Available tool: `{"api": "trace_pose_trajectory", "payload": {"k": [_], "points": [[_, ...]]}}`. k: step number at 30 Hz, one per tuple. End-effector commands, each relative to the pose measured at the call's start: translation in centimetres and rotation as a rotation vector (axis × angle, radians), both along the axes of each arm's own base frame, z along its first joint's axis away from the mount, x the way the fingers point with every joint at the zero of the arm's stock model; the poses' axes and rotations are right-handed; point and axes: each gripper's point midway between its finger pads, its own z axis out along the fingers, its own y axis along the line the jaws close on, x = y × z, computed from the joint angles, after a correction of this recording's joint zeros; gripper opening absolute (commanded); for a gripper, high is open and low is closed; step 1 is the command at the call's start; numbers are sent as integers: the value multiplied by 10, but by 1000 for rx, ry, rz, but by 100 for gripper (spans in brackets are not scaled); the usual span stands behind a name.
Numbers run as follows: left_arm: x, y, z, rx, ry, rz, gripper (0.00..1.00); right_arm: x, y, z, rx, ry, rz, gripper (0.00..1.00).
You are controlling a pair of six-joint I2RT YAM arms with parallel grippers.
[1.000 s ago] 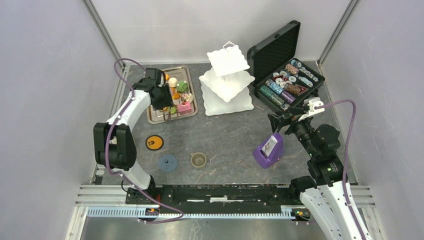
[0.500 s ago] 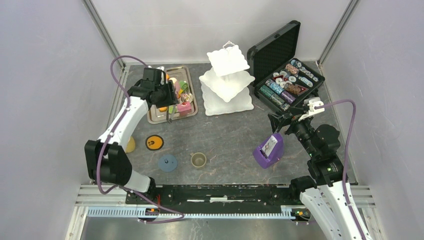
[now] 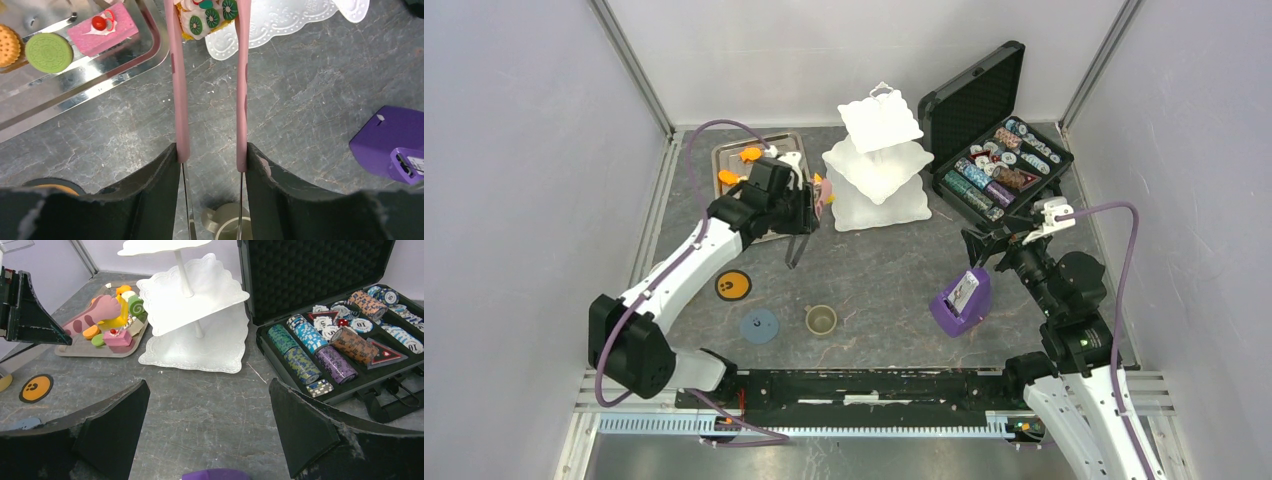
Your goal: Serve the afternoon tea
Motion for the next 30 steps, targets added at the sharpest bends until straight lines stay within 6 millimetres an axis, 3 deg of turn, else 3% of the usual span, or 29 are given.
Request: {"api": "trace_pose_trajectory", "payload": {"k": [1,10,16,25,30], "points": [[7,-22,15,-26,-127,-3,27,-3,-4,19,4,-53,-19,98],[18,-64,-3,-69,-212,-7,27,-4,-3,21,5,-54,-9,98],[36,-66,-21,-66,-232,58,26,-6,-5,24,-6,-56,-13,98],[41,-63,-45,-38,-220,84,26,-6,-6,24,-10,-51,-20,98],[56,-67,-59,-5,-210,77,26,-5,-4,24,-8,-51,-12,98]]}}
